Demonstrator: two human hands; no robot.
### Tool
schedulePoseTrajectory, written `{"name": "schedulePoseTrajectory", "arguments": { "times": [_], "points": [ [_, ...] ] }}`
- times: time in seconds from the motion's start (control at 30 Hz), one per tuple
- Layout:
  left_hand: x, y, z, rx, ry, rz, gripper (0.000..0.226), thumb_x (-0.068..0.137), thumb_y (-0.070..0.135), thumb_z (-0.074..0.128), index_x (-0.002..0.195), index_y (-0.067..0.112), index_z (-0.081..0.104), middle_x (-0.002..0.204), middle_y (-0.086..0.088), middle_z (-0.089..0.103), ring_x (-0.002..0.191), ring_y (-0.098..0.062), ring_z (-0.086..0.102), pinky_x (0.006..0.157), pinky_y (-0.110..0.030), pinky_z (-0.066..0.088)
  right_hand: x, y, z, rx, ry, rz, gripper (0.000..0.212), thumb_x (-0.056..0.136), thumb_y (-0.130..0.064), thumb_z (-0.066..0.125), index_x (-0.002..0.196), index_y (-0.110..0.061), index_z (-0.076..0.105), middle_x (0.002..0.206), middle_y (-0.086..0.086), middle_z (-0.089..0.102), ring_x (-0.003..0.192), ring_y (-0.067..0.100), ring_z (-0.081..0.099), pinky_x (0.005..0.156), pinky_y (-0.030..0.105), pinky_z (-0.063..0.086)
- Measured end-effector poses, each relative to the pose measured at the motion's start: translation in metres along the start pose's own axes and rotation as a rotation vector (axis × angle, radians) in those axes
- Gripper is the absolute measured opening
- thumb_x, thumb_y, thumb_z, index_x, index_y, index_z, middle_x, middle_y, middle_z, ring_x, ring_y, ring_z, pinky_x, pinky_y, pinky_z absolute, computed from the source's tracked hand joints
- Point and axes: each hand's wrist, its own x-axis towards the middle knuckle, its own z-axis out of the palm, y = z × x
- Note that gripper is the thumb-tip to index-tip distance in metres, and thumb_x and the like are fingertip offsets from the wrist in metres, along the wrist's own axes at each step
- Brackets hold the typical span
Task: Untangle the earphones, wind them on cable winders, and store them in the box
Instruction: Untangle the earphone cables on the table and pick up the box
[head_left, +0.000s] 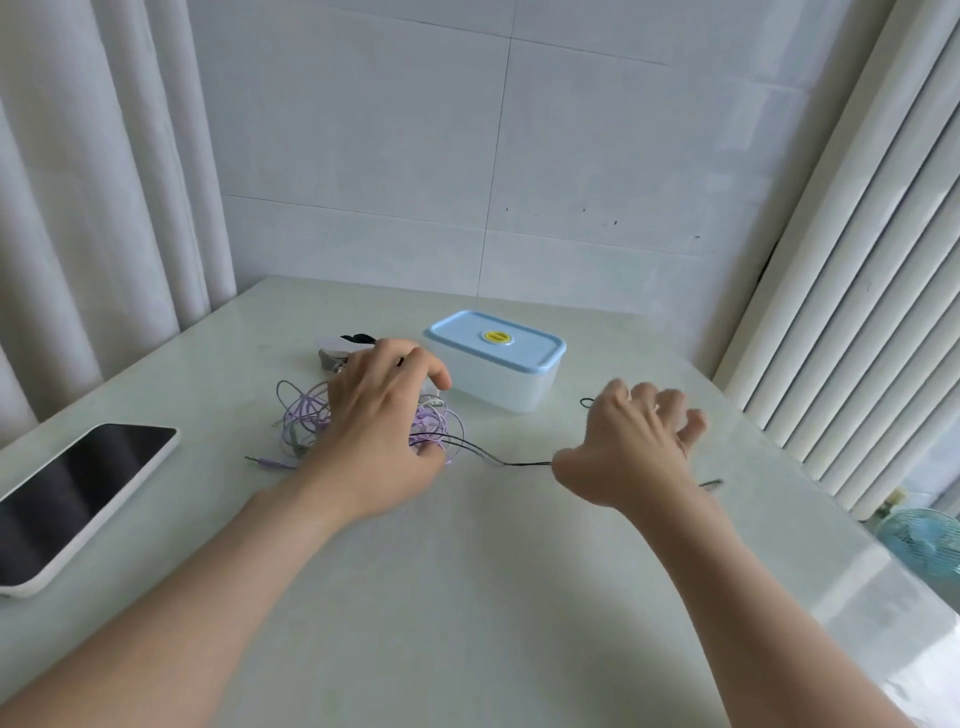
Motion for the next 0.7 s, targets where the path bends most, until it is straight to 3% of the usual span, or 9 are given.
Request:
{"name": "schedulePoseTrajectory", "arguments": {
  "times": [0.1, 0.17, 0.27, 0.33, 0.4, 0.5, 0.57, 0.7],
  "points": [
    [-0.001, 0.001, 0.001, 0.014, 0.003, 0.008, 0.056, 0.066, 0.020, 0.079, 0.115, 0.031, 0.054, 0.123, 0.008, 0.044, 0.112, -0.018, 0.042, 0.090, -0.034, 0.030, -0.004, -0.012, 0.000, 0.310, 0.193, -0.284, 0.069, 0.064, -0.023, 0.055, 0.133, -0.022, 0.052, 0.134, 0.003, 0.039, 0.132, 0.028, 0.029, 0.114, 0.040, 0.018],
    [0.000, 0.002, 0.000, 0.019, -0.001, 0.010, 0.058, 0.066, 0.021, 0.082, 0.116, 0.031, 0.053, 0.124, 0.009, 0.044, 0.113, -0.018, 0.042, 0.092, -0.033, 0.030, -0.010, -0.022, 0.002, 0.547, 0.297, -0.492, 0.057, 0.068, -0.016, 0.053, 0.123, -0.025, 0.064, 0.128, -0.003, 0.051, 0.119, 0.019, 0.045, 0.100, 0.025, 0.029],
    [-0.001, 0.004, -0.002, 0.012, -0.002, 0.024, 0.058, 0.068, 0.023, 0.082, 0.118, 0.030, 0.053, 0.126, 0.008, 0.045, 0.117, -0.018, 0.042, 0.095, -0.034, 0.031, -0.023, -0.038, 0.016, 0.745, 0.210, -0.644, 0.033, 0.081, -0.007, 0.063, 0.111, -0.020, 0.068, 0.110, -0.009, 0.068, 0.095, 0.008, 0.064, 0.085, 0.018, 0.049],
    [-0.001, 0.005, -0.002, 0.009, -0.004, 0.039, 0.058, 0.068, 0.023, 0.082, 0.118, 0.029, 0.054, 0.128, 0.008, 0.046, 0.119, -0.018, 0.043, 0.096, -0.034, 0.031, -0.029, -0.046, 0.024, 0.788, 0.084, -0.655, 0.027, 0.086, -0.010, 0.067, 0.112, -0.019, 0.065, 0.105, -0.009, 0.069, 0.079, 0.009, 0.068, 0.075, 0.015, 0.051],
    [-0.001, 0.006, -0.003, 0.020, 0.003, 0.051, 0.060, 0.067, 0.024, 0.084, 0.118, 0.028, 0.054, 0.129, 0.007, 0.045, 0.120, -0.019, 0.042, 0.096, -0.033, 0.030, -0.028, -0.050, 0.029, 0.776, 0.050, -0.647, 0.025, 0.091, -0.012, 0.067, 0.113, -0.022, 0.063, 0.098, -0.010, 0.068, 0.063, 0.008, 0.060, 0.066, 0.013, 0.044],
    [-0.001, 0.008, -0.009, -0.040, 0.006, 0.070, 0.062, 0.065, 0.033, 0.081, 0.118, 0.024, 0.051, 0.129, 0.002, 0.039, 0.119, -0.021, 0.040, 0.100, -0.031, 0.031, -0.023, -0.048, 0.029, 0.751, 0.160, -0.605, 0.019, 0.093, -0.011, 0.070, 0.109, -0.021, 0.072, 0.083, -0.016, 0.067, 0.067, -0.008, 0.057, 0.067, 0.007, 0.039],
    [-0.001, 0.010, -0.013, -0.107, 0.006, 0.095, 0.055, 0.068, 0.038, 0.074, 0.113, 0.020, 0.048, 0.122, -0.001, 0.037, 0.115, -0.024, 0.041, 0.100, -0.028, 0.033, -0.019, -0.046, 0.026, 0.699, 0.261, -0.576, 0.016, 0.093, -0.011, 0.071, 0.105, -0.019, 0.078, 0.085, -0.015, 0.072, 0.072, -0.017, 0.055, 0.071, 0.001, 0.036],
    [0.000, 0.010, -0.010, -0.157, 0.033, 0.045, 0.023, 0.075, 0.006, 0.056, 0.095, 0.016, 0.051, 0.111, 0.000, 0.037, 0.100, -0.020, 0.043, 0.085, -0.024, 0.036, -0.013, -0.038, 0.021, 0.655, 0.283, -0.513, 0.013, 0.095, -0.015, 0.071, 0.097, -0.018, 0.083, 0.082, -0.017, 0.074, 0.075, -0.021, 0.053, 0.072, 0.000, 0.034]
  ]
}}
